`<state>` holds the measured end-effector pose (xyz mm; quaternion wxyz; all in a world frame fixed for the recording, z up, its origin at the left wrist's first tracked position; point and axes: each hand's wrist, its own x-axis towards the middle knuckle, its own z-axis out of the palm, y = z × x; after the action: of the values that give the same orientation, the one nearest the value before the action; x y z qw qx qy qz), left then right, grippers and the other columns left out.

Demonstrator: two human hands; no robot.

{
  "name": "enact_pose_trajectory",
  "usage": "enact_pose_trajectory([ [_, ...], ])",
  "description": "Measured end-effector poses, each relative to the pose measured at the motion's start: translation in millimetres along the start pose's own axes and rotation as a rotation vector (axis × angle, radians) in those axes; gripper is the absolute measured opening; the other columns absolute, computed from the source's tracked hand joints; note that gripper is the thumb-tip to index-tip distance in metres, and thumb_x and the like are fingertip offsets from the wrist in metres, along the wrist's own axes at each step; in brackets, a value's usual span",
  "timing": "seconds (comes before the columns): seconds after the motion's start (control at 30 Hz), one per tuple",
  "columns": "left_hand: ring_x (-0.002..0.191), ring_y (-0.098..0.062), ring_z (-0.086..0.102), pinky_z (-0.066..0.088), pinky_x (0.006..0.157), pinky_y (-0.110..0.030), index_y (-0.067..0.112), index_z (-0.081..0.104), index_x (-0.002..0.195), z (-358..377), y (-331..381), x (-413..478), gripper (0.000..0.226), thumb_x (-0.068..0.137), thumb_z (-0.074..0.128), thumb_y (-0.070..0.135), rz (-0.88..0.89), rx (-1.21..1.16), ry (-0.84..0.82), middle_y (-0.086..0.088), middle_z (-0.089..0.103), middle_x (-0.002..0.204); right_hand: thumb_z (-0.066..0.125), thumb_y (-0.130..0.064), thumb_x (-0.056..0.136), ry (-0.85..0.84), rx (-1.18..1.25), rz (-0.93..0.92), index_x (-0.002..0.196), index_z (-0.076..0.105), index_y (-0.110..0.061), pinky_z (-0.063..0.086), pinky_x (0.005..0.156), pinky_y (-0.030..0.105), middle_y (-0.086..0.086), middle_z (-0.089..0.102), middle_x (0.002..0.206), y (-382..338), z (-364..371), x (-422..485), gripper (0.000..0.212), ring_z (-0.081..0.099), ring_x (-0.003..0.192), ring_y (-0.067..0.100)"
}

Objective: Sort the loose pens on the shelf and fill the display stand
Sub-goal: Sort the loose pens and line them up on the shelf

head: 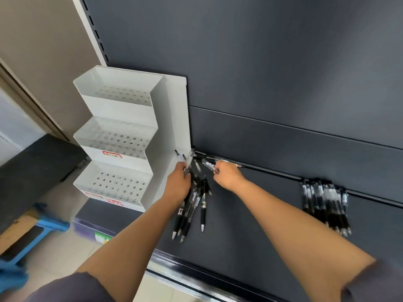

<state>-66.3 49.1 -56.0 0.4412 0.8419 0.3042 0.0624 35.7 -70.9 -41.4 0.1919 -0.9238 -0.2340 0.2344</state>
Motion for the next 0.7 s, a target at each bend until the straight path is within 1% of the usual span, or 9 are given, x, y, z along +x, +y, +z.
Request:
enact_pose_trajectory([
  [0.03, 0.077, -0.022, 0.05, 0.033, 0.066, -0.028, 0.013, 0.045, 0.115, -1.9, -3.1, 1.2, 0.021, 0.094, 0.041, 0.009, -0.009, 0.015, -0.016, -0.008, 0.056, 0.088, 0.048, -0.01, 0.09, 0.014, -0.003, 0.02, 0.091, 0.05, -0.009, 0.037, 0.069, 0.029, 0.016, 0.058, 0.103, -6.3, 3.2, 4.0, 0.002, 0.051, 0.087, 0.028],
  [0.1, 0.075, -0.028, 0.055, 0.04, 0.064, -0.032, 0.014, 0.044, 0.101, -5.0, -9.4, 2.4, 0.012, 0.091, 0.043, 0.006, -0.018, 0.016, -0.032, -0.005, 0.054, 0.075, 0.049, -0.013, 0.091, 0.032, -0.016, 0.069, 0.094, 0.054, -0.009, 0.039, 0.069, 0.029, 0.015, 0.059, 0.104, -18.9, 9.7, 12.2, 0.008, 0.056, 0.092, 0.03],
  [0.2, 0.068, -0.03, 0.057, 0.051, 0.067, -0.045, 0.015, 0.04, 0.087, -9.3, -15.4, 3.4, 0.012, 0.088, 0.042, 0.003, -0.054, -0.033, -0.07, -0.006, 0.051, 0.065, 0.052, -0.023, 0.091, 0.048, -0.084, 0.15, 0.103, 0.059, -0.013, 0.042, 0.071, 0.031, 0.011, 0.061, 0.112, -36.8, 20.8, 23.8, 0.017, 0.06, 0.102, 0.031],
  [0.27, 0.066, -0.029, 0.056, 0.052, 0.067, -0.048, 0.015, 0.039, 0.086, -11.3, -16.9, 2.8, 0.012, 0.087, 0.043, 0.004, -0.052, -0.042, -0.094, -0.006, 0.05, 0.065, 0.054, -0.023, 0.09, 0.069, -0.184, 0.194, 0.111, 0.059, -0.015, 0.042, 0.074, 0.032, 0.007, 0.061, 0.117, -44.3, 27.5, 28.7, 0.023, 0.059, 0.107, 0.029],
  [0.33, 0.065, -0.029, 0.056, 0.052, 0.066, -0.049, 0.016, 0.039, 0.087, -13.0, -18.3, 3.1, 0.012, 0.087, 0.042, 0.004, -0.035, -0.031, -0.105, -0.005, 0.049, 0.065, 0.055, -0.019, 0.088, 0.067, -0.258, 0.212, 0.112, 0.06, -0.016, 0.043, 0.078, 0.033, 0.005, 0.061, 0.119, -48.4, 32.6, 33.6, 0.024, 0.059, 0.109, 0.028],
  [0.43, 0.064, -0.029, 0.056, 0.052, 0.066, -0.048, 0.018, 0.038, 0.088, -15.0, -20.2, 5.9, 0.014, 0.088, 0.042, 0.005, -0.024, -0.018, -0.109, -0.004, 0.049, 0.065, 0.055, -0.021, 0.087, 0.021, -0.311, 0.204, 0.111, 0.06, -0.018, 0.041, 0.075, 0.031, 0.003, 0.061, 0.118, -48.9, 32.6, 36.5, 0.024, 0.059, 0.108, 0.026],
  [0.5, 0.064, -0.029, 0.055, 0.053, 0.068, -0.048, 0.018, 0.038, 0.089, -16.2, -20.0, 7.1, 0.013, 0.089, 0.042, 0.005, -0.018, -0.024, -0.104, -0.004, 0.05, 0.065, 0.052, -0.021, 0.089, 0.044, -0.336, 0.175, 0.115, 0.056, -0.016, 0.04, 0.074, 0.032, 0.004, 0.061, 0.117, -46.4, 27.3, 35.9, 0.027, 0.059, 0.107, 0.027],
  [0.6, 0.06, -0.025, 0.054, 0.053, 0.067, -0.045, 0.019, 0.039, 0.09, -16.7, -16.4, 8.3, 0.015, 0.09, 0.041, 0.004, -0.014, -0.065, -0.101, -0.005, 0.052, 0.064, 0.044, -0.01, 0.091, 0.129, -0.364, 0.076, 0.119, 0.046, -0.01, 0.037, 0.077, 0.038, 0.012, 0.061, 0.116, -38.7, 17.2, 32.9, 0.028, 0.058, 0.106, 0.033],
  [0.7, 0.057, -0.023, 0.054, 0.053, 0.065, -0.043, 0.016, 0.04, 0.092, -16.4, -9.9, 10.1, 0.013, 0.09, 0.039, 0.003, -0.032, -0.121, -0.111, -0.011, 0.057, 0.073, 0.038, -0.007, 0.095, 0.139, -0.311, 0.016, 0.119, 0.046, -0.01, 0.036, 0.074, 0.037, 0.015, 0.06, 0.113, -30.1, 5.7, 29.7, 0.025, 0.058, 0.099, 0.036],
])
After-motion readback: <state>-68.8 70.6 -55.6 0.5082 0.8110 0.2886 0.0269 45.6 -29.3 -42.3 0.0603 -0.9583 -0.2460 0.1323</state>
